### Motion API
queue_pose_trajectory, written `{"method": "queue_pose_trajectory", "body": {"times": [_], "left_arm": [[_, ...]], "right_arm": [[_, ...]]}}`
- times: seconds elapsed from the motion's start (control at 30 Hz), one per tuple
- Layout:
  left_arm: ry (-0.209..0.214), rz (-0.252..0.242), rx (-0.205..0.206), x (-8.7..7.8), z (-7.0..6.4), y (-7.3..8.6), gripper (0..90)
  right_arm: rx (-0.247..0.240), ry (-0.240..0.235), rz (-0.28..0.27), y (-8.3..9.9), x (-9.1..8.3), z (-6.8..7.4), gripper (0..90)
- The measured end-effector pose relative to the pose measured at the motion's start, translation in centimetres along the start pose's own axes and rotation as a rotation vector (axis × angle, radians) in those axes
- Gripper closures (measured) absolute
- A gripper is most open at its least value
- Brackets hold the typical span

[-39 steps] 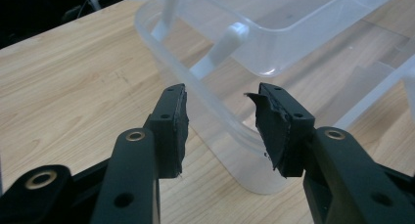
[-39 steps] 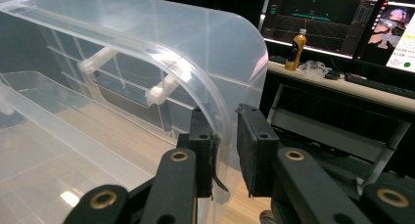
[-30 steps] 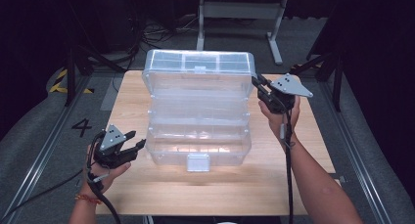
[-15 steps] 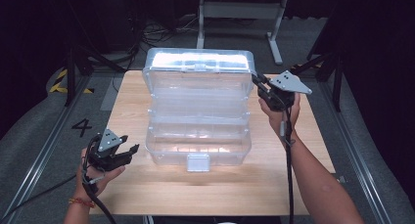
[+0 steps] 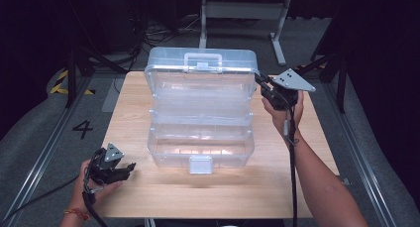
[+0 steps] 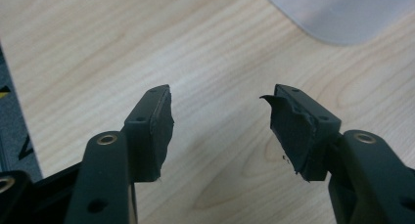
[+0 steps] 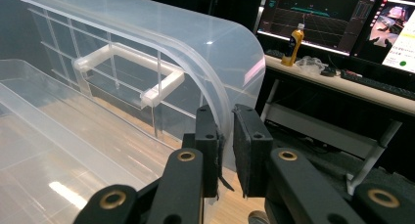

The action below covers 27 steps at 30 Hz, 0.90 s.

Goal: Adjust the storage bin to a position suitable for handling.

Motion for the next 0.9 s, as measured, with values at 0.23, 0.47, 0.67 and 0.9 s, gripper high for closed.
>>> {"method": "queue_pose_trajectory", "body": {"times": [0.23, 0.47, 0.67, 0.9], "left_arm": [[0.031, -0.017, -0.007, 0.5, -0.5, 0.7, 36.4], [0.097, -0.100, -0.083, 1.1, -0.8, 1.0, 31.5], [0.086, -0.149, -0.068, 1.3, -1.0, 1.4, 26.9], [0.082, -0.147, -0.071, 1.3, -1.0, 1.4, 26.2]], "right_arm": [[0.005, -0.005, 0.004, -0.2, 0.2, -0.2, 81.6], [0.014, -0.017, 0.009, -0.3, 0.5, -0.4, 81.8], [0.023, -0.020, 0.017, -0.5, 0.9, -0.7, 82.1], [0.027, -0.028, 0.032, -0.8, 1.4, -1.0, 82.2]]}}
Point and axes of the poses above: each handheld gripper's, and its own axes: x roughly forward along the jaws, y roughly out of its underside, z roughly to its left, the point moved 4 cm from there along x, roughly forward along the jaws, and after that the axes turned 15 degrees about x, right-handed, at the moved point
